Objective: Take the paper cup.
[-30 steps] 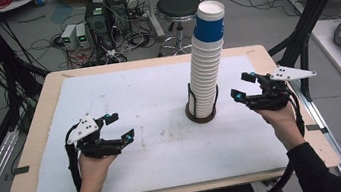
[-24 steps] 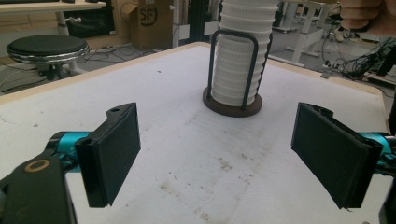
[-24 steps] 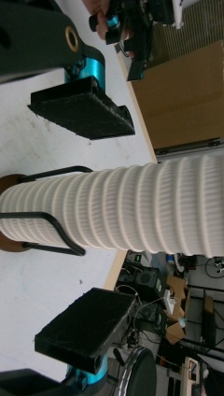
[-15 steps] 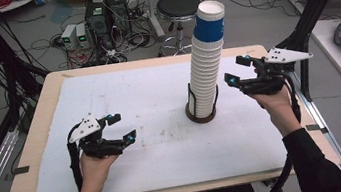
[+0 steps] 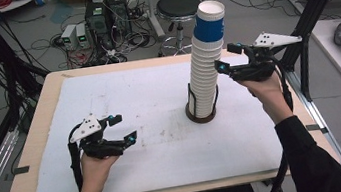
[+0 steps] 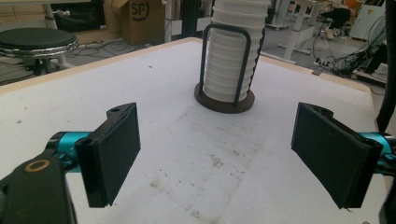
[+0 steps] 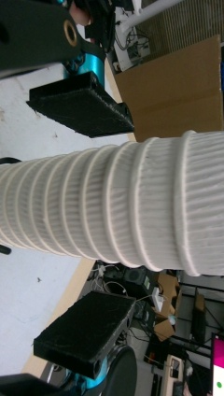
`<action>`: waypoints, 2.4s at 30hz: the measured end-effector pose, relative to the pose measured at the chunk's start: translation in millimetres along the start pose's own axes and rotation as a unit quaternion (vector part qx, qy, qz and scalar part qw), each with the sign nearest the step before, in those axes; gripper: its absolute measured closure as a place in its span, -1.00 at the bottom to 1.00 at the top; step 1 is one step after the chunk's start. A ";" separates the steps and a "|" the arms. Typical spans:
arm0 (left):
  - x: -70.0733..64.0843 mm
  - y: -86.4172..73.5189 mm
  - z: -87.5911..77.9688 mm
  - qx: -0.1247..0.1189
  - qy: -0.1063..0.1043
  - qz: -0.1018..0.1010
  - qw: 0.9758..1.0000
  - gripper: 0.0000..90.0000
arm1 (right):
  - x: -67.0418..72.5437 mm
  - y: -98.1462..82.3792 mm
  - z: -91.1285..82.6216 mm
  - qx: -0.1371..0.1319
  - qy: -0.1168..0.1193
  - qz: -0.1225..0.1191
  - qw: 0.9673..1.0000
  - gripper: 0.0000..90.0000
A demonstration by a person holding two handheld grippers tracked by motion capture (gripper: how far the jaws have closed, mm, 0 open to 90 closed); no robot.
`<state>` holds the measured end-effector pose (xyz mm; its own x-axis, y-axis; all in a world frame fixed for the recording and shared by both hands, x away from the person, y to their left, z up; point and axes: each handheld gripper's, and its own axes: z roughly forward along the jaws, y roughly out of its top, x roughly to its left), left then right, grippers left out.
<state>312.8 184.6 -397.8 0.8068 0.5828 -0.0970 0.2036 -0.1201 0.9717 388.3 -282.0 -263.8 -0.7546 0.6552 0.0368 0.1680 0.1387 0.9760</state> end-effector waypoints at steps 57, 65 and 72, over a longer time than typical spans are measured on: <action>-9.7 94.3 23.3 -0.037 -0.039 0.013 0.998 -0.65 | 5.3 13.4 28.1 0.021 -0.005 -0.001 1.000 -0.68; -15.0 145.7 48.2 -0.036 -0.058 0.028 0.997 -0.65 | 6.0 13.3 27.7 0.021 -0.006 -0.001 1.000 -0.68; -23.2 185.2 73.5 -0.031 -0.059 0.051 0.996 -0.65 | 6.7 13.5 27.0 0.022 -0.009 -0.002 1.000 -0.68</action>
<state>372.6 89.7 -231.4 0.8821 0.4708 -0.0176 0.0850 -0.1223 0.9889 402.6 -255.7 -256.2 -0.7444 0.6671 0.0284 0.1931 0.1743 0.9656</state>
